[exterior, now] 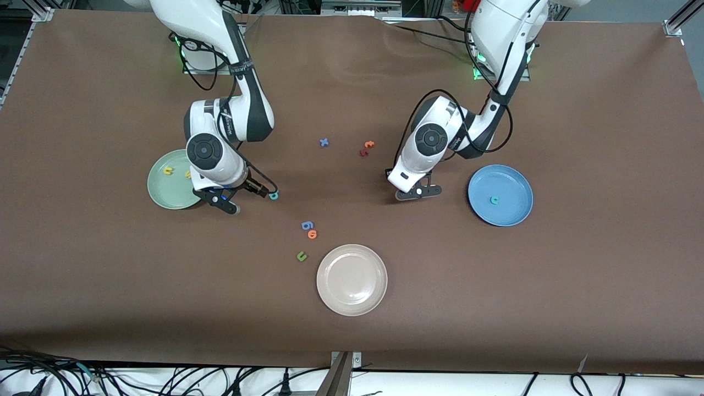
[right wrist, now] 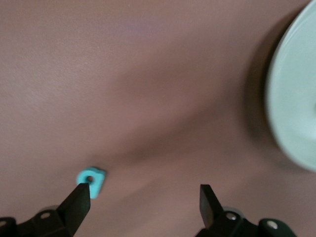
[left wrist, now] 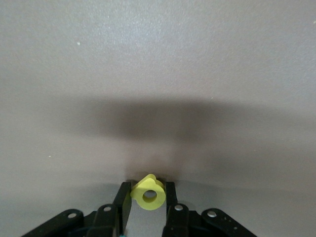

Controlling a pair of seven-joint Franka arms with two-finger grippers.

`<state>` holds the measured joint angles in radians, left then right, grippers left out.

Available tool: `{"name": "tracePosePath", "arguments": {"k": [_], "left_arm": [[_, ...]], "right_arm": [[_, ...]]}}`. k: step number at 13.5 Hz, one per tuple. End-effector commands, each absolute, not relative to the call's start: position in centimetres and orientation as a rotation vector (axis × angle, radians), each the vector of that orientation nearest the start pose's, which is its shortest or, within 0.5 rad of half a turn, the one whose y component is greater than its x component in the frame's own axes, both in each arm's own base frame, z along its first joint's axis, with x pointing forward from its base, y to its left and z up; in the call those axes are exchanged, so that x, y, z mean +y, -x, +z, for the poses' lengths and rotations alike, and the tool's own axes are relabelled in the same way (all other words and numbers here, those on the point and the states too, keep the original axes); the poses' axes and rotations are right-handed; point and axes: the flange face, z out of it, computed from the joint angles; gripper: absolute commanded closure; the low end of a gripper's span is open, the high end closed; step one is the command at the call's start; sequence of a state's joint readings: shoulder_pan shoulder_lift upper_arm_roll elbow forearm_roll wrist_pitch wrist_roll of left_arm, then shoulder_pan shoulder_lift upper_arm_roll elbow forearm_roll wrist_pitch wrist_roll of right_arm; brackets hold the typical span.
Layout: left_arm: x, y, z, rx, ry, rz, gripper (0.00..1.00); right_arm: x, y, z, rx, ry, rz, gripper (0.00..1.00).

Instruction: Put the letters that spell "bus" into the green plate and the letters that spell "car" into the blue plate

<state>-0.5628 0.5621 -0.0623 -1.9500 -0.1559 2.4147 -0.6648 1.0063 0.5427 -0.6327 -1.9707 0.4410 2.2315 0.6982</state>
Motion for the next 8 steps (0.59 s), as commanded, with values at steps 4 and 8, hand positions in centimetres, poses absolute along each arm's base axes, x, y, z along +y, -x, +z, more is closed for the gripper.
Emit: {"name": "tracePosePath", "arguments": {"k": [4,8], "left_arm": [[-32.2,-52.8,19.9,-0.223,3.12,0.289,0.73],[-24.9,-57.1,22.4,-0.145,3.11,0.4,0.73]], "right_arm": [[26.6,-54.5,19.7,1.211,2.843,0.191,0.02],[27.5,-54.3,18.6,1.307,2.82,0.131,0.04]]}}
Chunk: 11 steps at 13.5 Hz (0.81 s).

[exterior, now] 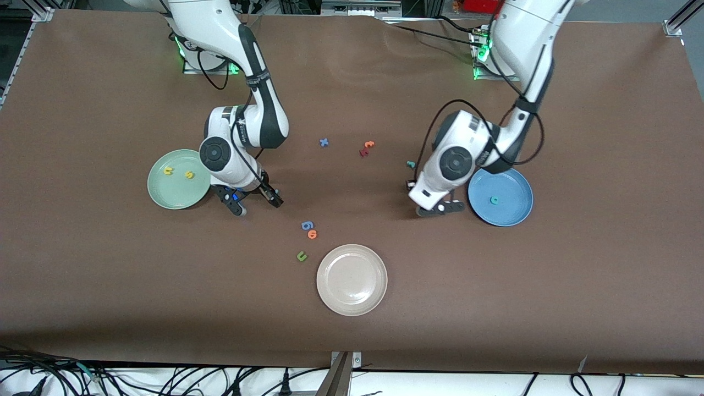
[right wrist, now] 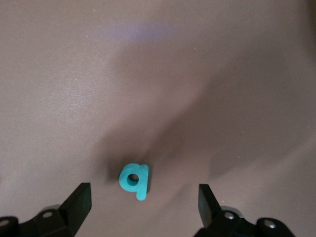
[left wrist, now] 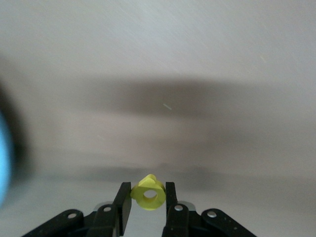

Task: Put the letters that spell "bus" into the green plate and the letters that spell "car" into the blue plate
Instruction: 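Put d on blue plate with the left gripper while the right gripper grasps q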

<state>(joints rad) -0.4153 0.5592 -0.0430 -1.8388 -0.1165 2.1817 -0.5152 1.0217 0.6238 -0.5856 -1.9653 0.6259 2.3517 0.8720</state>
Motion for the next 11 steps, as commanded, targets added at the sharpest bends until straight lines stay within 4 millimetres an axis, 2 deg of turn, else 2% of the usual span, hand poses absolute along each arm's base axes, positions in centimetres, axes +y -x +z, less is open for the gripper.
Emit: {"name": "tracePosePath", "arguments": {"k": [1,3,5,6,8,11], "left_arm": [[-23.2,-57.5,23.1,-0.116,3.113,0.421,0.75],[-19.2,-58.3,24.8,-0.089,3.12,0.46,0.76],[-17.4,-57.8,26.5,-0.086,3.13,0.448,0.77],[-16.4,-57.3,26.8,-0.101,3.13,0.449,0.78],[-14.7,-56.4,27.5,-0.061,3.143,0.434,0.78],[-13.1,-52.8,26.8,-0.086,3.171,0.278,0.78]], "right_arm": [[27.4,-54.4,18.5,1.311,2.819,0.129,0.05],[27.3,-54.3,18.0,1.337,2.819,0.121,0.05],[27.2,-54.4,17.9,1.354,2.809,0.105,0.06],[27.2,-54.4,17.9,1.354,2.809,0.105,0.08],[27.2,-54.4,17.8,1.356,2.811,0.108,0.16],[27.2,-54.4,17.8,1.358,2.809,0.107,0.21]]}}
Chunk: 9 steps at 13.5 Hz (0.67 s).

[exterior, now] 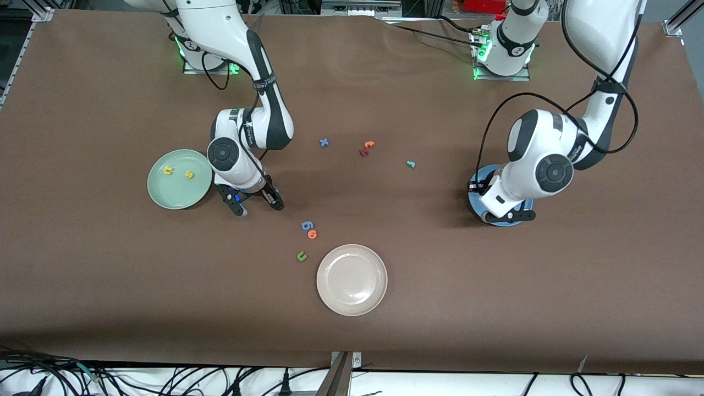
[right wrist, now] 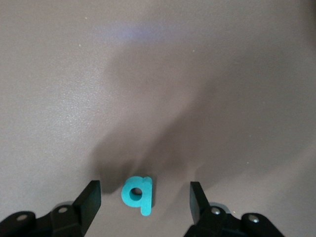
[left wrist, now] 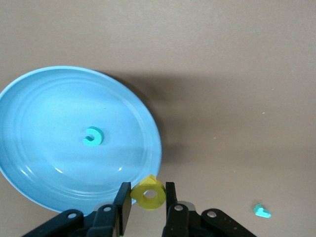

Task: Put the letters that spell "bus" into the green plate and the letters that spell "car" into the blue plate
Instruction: 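Put d on blue plate with the left gripper while the right gripper grasps q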

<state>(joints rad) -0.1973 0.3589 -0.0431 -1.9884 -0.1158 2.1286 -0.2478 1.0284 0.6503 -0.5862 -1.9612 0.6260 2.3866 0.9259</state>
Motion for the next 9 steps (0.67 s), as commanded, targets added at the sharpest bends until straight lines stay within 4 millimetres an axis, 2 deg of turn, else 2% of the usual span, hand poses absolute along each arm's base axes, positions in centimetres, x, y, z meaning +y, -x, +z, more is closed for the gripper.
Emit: {"name": "tracePosePath", "arguments": {"k": [1,3,6,9], "left_arm": [[-12.8,-51.6,26.3,-0.094,3.178,0.226,0.81],[-12.3,-50.0,25.3,-0.103,3.18,0.186,0.81],[-11.6,-47.7,22.7,-0.102,3.181,0.107,0.83],[-11.3,-47.2,21.9,-0.101,3.183,0.077,0.84]], "right_arm": [[27.2,-54.4,17.8,1.357,2.811,0.108,0.23],[27.3,-54.4,17.8,1.383,2.796,0.102,0.23],[27.3,-54.4,17.6,1.389,2.796,0.1,0.23],[27.6,-54.2,17.2,1.39,2.802,0.09,0.23]]}}
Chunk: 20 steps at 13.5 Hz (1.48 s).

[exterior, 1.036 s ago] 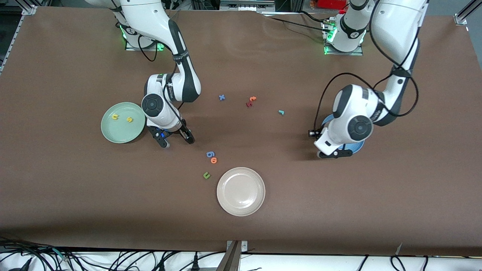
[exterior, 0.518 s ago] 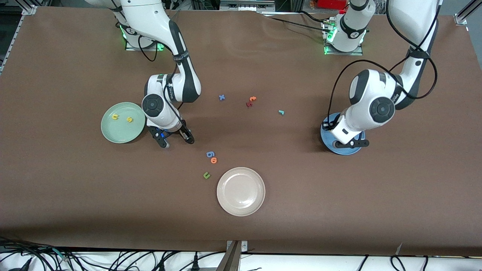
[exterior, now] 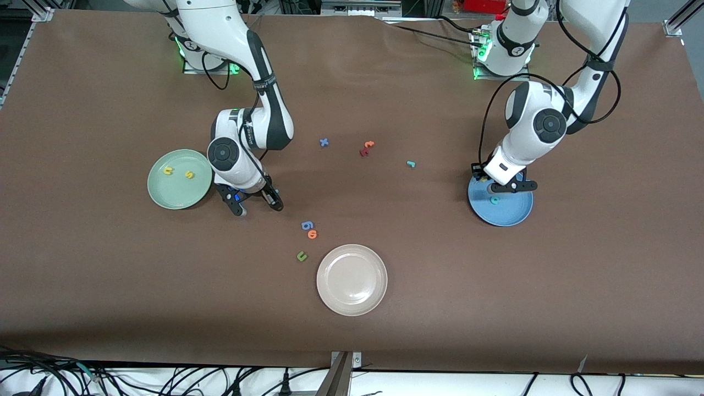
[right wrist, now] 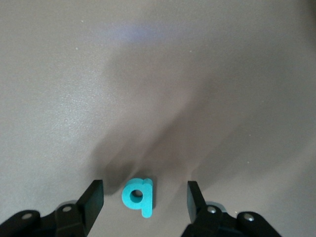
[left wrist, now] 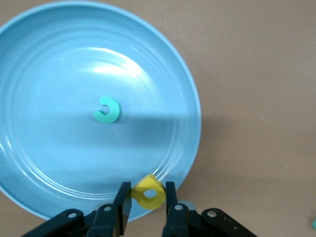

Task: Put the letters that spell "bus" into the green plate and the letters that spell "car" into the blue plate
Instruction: 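Put d on blue plate with the left gripper while the right gripper grasps q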

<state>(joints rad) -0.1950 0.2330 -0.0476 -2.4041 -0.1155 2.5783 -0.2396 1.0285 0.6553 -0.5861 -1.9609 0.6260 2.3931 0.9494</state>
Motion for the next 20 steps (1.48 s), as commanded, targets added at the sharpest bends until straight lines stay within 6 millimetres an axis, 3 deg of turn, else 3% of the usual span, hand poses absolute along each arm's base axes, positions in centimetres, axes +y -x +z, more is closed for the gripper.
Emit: {"name": "tracePosePath", "arguments": {"k": [1,2,3,4,5,6,9,12,13,16,18,20], "left_arm": [[-11.3,-47.2,21.7,-0.101,3.181,0.083,0.84],[-11.2,-47.2,21.1,-0.084,3.172,0.1,0.82],[-10.9,-47.4,20.6,-0.036,3.15,0.102,0.71],[-10.3,-47.9,20.7,0.0,3.129,0.087,0.31],[-10.2,-48.1,20.8,0.038,3.112,0.08,0.0],[-10.2,-48.4,20.5,0.044,3.106,0.092,0.0],[-11.4,-49.0,21.3,0.061,3.089,0.164,0.0],[-17.5,-48.2,22.4,0.012,3.095,0.183,0.0],[-19.4,-48.1,22.8,0.018,3.105,0.17,0.0],[-25.1,-45.7,22.2,-0.03,3.118,0.187,0.0],[-27.9,-44.9,21.2,-0.048,3.131,0.201,0.0],[-29.6,-44.3,19.7,-0.081,3.157,0.175,0.0]], "right_arm": [[27.6,-54.2,17.2,1.393,2.798,0.088,0.23],[27.7,-54.2,17.0,1.407,2.794,0.079,0.23],[27.9,-54.1,16.9,1.416,2.79,0.073,0.23],[27.9,-54.1,16.9,1.418,2.789,0.072,0.23],[27.9,-54.1,16.9,1.418,2.789,0.072,0.23],[27.9,-54.1,16.9,1.418,2.79,0.074,0.26],[27.9,-54.1,16.9,1.396,2.8,0.074,0.55],[27.8,-54.2,16.9,1.384,2.808,0.073,0.9],[27.8,-54.2,17.0,1.383,2.807,0.073,0.95],[27.4,-55.0,18.4,1.385,2.807,0.088,0.95],[26.4,-56.5,21.5,1.34,2.865,0.19,0.95],[24.1,-58.0,24.6,1.237,2.954,0.315,0.95]]}}
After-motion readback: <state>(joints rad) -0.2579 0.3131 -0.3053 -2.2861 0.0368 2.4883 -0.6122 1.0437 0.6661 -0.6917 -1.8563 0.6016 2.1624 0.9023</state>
